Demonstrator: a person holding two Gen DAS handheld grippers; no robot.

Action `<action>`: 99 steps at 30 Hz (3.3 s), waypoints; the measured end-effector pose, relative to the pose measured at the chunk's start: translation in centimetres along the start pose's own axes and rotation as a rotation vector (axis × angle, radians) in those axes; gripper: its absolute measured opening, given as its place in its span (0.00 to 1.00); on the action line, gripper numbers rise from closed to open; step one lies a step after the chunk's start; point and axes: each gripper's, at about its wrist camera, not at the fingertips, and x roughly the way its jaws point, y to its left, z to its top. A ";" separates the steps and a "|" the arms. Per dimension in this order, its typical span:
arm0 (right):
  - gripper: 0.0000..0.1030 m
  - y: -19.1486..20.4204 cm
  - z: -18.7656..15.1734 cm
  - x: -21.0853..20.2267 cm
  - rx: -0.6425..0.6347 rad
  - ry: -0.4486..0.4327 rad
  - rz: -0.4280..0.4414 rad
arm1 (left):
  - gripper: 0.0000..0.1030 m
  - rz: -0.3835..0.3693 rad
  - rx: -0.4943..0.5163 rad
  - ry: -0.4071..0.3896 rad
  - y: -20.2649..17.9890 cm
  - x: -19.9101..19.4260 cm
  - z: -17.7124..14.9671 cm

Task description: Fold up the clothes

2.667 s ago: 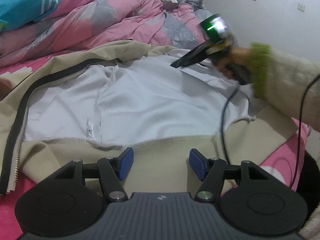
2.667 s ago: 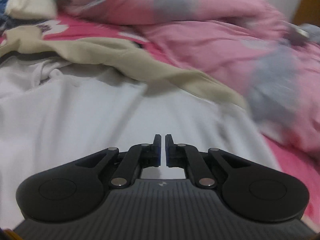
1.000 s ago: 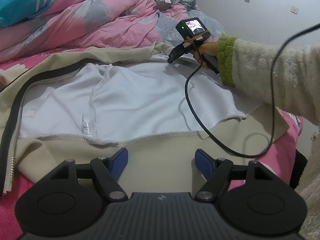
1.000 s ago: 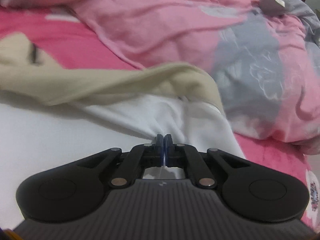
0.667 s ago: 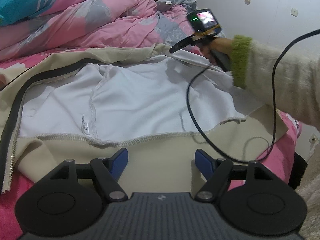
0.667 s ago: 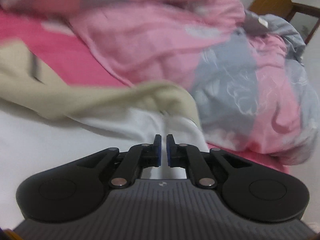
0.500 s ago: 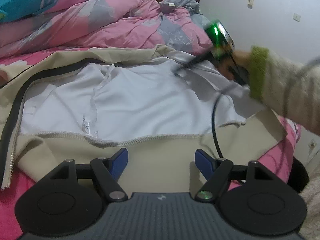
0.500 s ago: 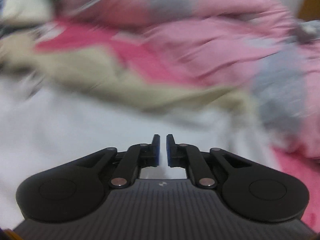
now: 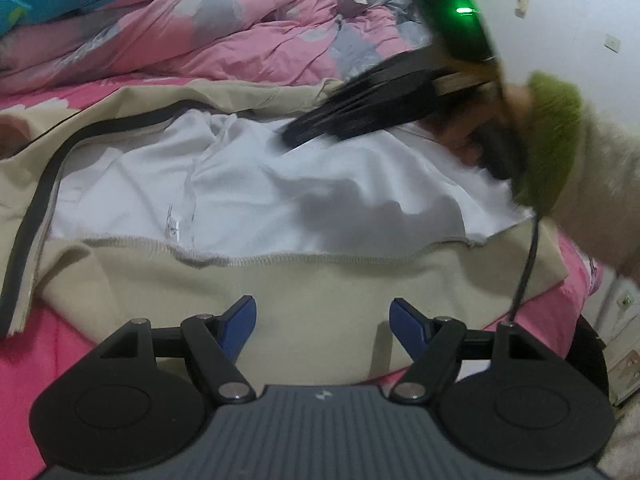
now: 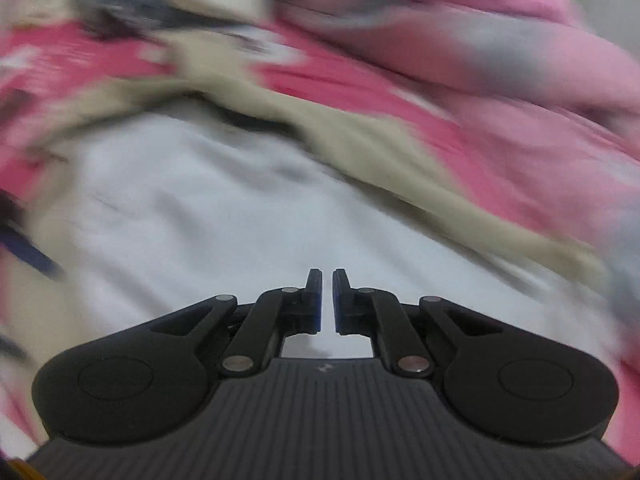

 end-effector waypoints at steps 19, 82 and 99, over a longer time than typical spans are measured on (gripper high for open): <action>0.12 3.1 -13.3 -10.7 0.360 0.143 -0.215 | 0.72 0.029 -0.069 -0.050 0.8 -4.2 -2.5; 0.59 16.7 -4.4 -4.7 0.757 -0.294 0.126 | 0.49 0.584 0.120 -0.149 4.3 -5.1 -3.2; 0.38 17.8 -1.1 -1.2 0.685 -0.309 0.331 | 0.20 0.595 -0.122 -0.278 7.3 -9.6 -2.2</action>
